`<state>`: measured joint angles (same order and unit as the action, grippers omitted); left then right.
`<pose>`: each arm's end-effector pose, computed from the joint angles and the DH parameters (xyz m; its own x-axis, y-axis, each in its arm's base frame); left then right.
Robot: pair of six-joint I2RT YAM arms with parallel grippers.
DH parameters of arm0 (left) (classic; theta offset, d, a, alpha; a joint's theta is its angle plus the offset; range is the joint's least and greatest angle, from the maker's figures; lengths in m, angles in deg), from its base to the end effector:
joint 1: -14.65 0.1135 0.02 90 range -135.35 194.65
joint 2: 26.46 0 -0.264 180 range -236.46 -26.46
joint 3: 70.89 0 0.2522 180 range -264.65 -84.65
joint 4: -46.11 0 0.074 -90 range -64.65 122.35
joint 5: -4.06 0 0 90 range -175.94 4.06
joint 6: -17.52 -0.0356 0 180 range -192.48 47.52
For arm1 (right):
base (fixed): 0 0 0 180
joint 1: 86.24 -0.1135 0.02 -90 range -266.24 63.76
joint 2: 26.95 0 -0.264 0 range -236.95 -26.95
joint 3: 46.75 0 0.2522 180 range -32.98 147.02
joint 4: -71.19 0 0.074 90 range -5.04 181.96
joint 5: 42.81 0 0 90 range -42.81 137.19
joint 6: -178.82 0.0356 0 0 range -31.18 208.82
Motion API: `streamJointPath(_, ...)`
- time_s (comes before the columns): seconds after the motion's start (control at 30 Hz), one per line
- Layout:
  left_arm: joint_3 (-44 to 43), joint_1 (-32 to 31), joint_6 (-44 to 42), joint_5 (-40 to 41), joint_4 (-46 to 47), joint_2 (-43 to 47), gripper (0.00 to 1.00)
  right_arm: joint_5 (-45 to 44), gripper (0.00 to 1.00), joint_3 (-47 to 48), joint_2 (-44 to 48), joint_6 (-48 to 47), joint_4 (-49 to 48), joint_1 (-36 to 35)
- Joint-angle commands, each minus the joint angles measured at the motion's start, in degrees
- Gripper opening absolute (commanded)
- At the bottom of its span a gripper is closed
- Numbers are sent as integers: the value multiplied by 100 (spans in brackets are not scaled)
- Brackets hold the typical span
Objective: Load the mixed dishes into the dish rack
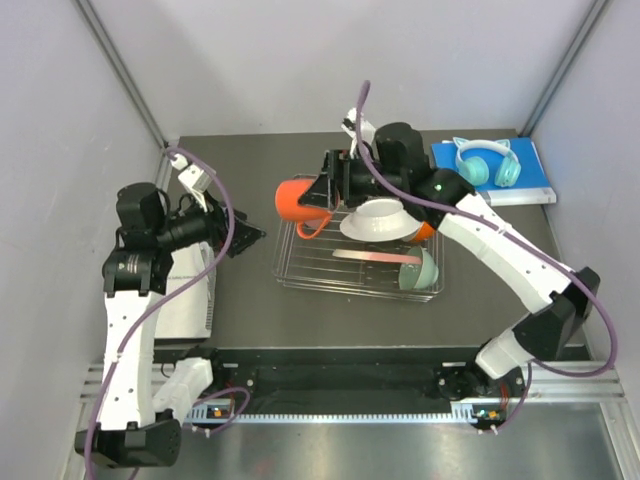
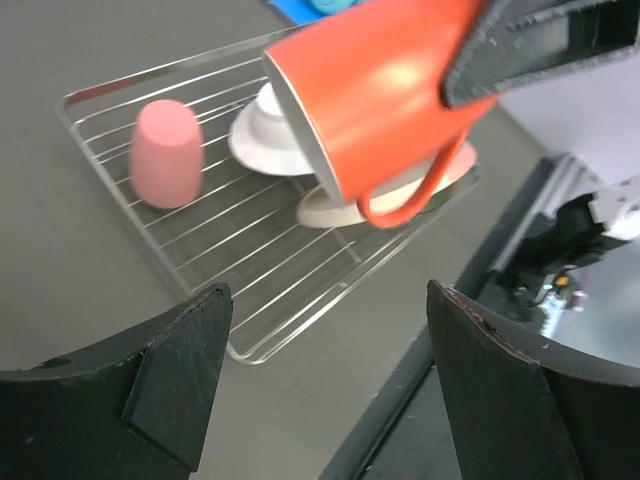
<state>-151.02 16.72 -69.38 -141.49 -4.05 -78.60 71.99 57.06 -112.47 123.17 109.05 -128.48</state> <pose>0.1688 -0.0233 0.4048 -0.4167 -0.0457 -0.9079 0.7212 0.5913 -0.3608 0.2409 0.2390 0.4202 -0.7142 0.0434 -0.6986 -0.6055 0.4626 0.6476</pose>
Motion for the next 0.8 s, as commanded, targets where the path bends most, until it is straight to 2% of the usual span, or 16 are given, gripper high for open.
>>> streamJointPath(0.0, -131, 31, -582, 720, -263, 257, 83, -1266, 0, 1172, -526, -921, 1518, -266)
streamJointPath(0.17, 220, 31, -327, 1957, 107, 520, 81, -2257, 0, 1998, -1395, -1264, 2422, -732)
streamJointPath(0.27, 352, 31, -493, 2214, 72, 564, 80, -2679, 0, 2385, -1861, -1404, 2774, -987)
streamJointPath(0.47, 677, 40, -845, 2338, 36, 757, 80, -2918, 0, 2597, -2328, -1475, 2881, -1102)
streamJointPath(0.77, 933, 48, -924, 2215, 107, 951, 80, -3130, 0, 3028, -3172, -1712, 3233, -1102)
